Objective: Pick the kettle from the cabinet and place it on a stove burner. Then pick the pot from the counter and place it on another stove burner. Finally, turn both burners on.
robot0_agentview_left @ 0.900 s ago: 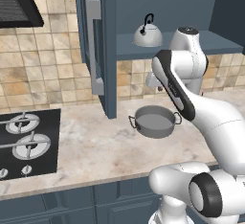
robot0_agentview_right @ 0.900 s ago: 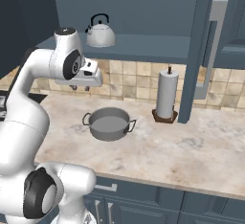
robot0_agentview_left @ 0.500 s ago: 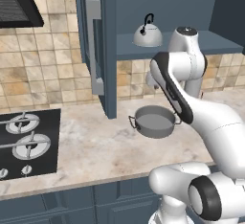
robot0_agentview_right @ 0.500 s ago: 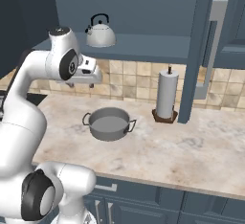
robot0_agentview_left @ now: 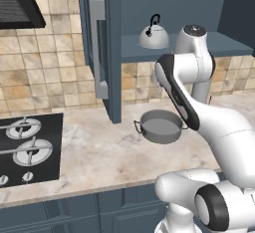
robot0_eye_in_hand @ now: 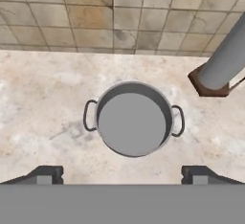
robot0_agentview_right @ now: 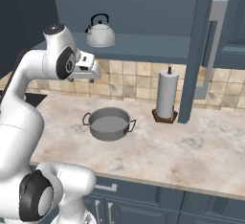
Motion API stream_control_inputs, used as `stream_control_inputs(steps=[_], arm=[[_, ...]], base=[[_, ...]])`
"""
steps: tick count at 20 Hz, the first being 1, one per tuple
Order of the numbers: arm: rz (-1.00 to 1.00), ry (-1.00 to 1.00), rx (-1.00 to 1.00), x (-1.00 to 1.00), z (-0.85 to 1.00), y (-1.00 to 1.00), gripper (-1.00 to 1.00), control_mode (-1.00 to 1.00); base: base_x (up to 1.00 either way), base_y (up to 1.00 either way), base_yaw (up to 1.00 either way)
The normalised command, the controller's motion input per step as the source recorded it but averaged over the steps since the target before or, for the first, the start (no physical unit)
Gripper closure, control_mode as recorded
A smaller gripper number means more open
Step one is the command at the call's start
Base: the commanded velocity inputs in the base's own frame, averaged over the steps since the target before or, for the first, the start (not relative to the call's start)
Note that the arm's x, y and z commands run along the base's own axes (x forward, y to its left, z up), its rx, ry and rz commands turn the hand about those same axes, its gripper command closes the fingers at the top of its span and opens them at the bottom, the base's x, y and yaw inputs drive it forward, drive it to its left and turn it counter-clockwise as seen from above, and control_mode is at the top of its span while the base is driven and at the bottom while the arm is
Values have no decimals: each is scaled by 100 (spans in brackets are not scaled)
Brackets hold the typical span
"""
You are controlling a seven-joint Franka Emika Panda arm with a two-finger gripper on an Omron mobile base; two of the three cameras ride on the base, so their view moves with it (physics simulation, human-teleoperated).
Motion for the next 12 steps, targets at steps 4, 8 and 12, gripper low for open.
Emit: stream_control_inputs(steps=[4, 8, 12], arm=[[-2, -10, 0, 20, 32, 0, -100, -100], [-2, -10, 0, 27, 35, 0, -100, -100], [-2, -13, -2, 23, 35, 0, -100, -100]], base=[[0, 0, 0], [0, 0, 0], [0, 0, 0]])
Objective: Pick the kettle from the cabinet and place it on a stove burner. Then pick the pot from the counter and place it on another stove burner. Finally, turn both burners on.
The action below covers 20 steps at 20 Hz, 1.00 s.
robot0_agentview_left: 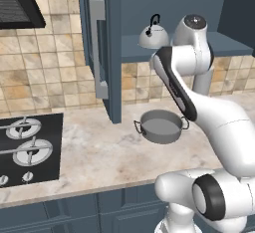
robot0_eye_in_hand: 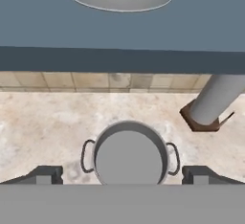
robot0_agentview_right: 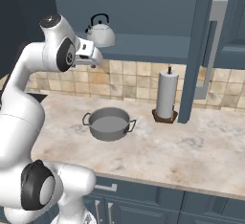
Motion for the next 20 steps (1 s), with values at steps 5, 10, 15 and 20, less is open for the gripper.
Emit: stream_control_inputs(steps=[5, 10, 15, 20], arm=[[-2, -17, -3, 11, 34, 0, -100, -100], [-2, -21, -4, 2, 35, 0, -100, -100], [-1, -19, -1, 9, 32, 0, -100, -100], [0, -17, 0, 13, 33, 0, -100, -100]], base=[[0, 0, 0], [0, 0, 0], [0, 0, 0], [0, 0, 0]])
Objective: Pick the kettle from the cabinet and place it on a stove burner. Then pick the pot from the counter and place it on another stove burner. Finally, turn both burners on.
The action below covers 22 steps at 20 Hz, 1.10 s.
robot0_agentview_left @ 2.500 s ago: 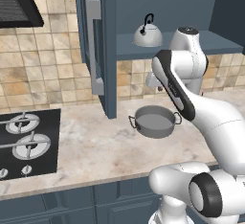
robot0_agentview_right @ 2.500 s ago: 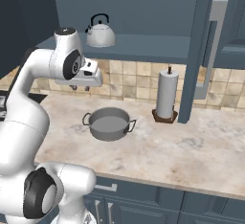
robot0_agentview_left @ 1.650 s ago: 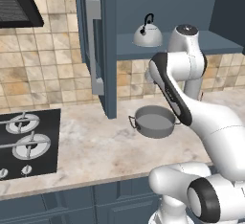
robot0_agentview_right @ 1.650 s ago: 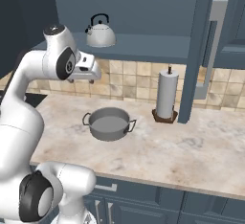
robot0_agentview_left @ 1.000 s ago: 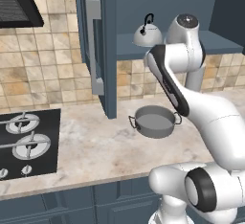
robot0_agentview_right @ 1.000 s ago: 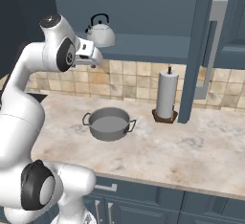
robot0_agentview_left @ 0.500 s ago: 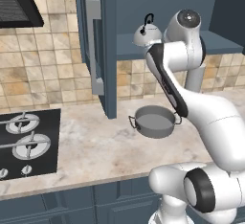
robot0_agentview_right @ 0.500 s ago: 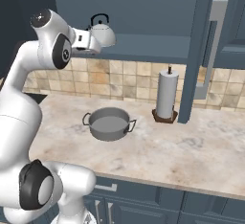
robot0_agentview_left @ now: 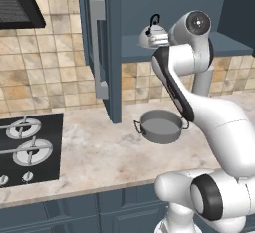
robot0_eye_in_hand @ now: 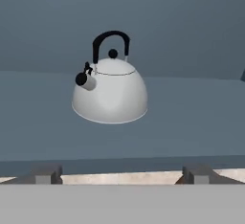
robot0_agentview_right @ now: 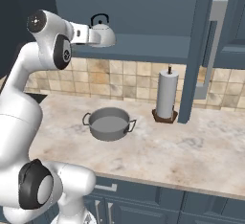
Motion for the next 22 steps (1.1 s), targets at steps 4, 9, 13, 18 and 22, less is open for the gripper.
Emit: stream_control_inputs(steps=[4, 9, 13, 18, 22], arm=[[0, -14, 0, 17, 32, 0, -100, -100], [0, -11, 0, 15, 22, 0, -100, -100], [0, -2, -1, 13, 0, 4, -100, -100], [0, 0, 0, 14, 0, 0, -100, -100], [0, -1, 0, 0, 0, 0, -100, -100]], base=[[0, 0, 0], [0, 0, 0], [0, 0, 0], [0, 0, 0], [0, 0, 0]])
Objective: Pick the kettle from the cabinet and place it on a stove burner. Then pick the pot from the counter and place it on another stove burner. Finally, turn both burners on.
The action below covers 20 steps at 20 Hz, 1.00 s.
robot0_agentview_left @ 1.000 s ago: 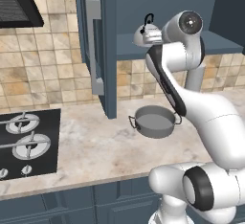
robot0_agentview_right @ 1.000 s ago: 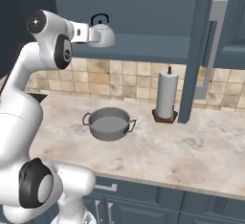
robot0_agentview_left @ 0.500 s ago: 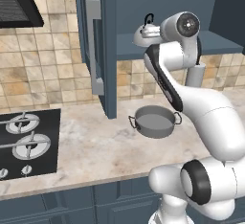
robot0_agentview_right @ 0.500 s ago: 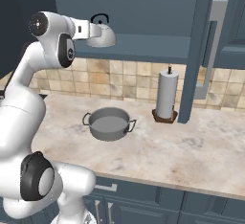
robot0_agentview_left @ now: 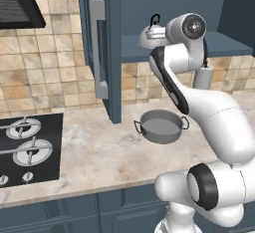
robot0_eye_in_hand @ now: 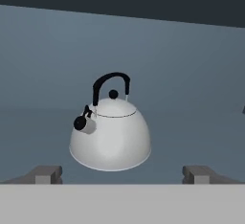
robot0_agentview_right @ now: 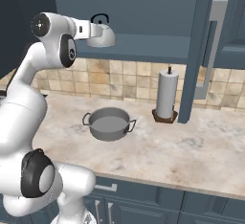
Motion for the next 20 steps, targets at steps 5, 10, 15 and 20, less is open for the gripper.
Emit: stream_control_inputs(steps=[5, 10, 15, 20], arm=[[0, 0, 0, 17, 0, 0, -100, -100], [0, 1, 0, 46, 0, 1, -100, -100], [0, 0, 0, 42, 0, 7, -100, -100], [0, -4, -5, 0, 0, 5, -100, -100]], base=[[0, 0, 0], [0, 0, 0], [0, 0, 0], [0, 0, 0]])
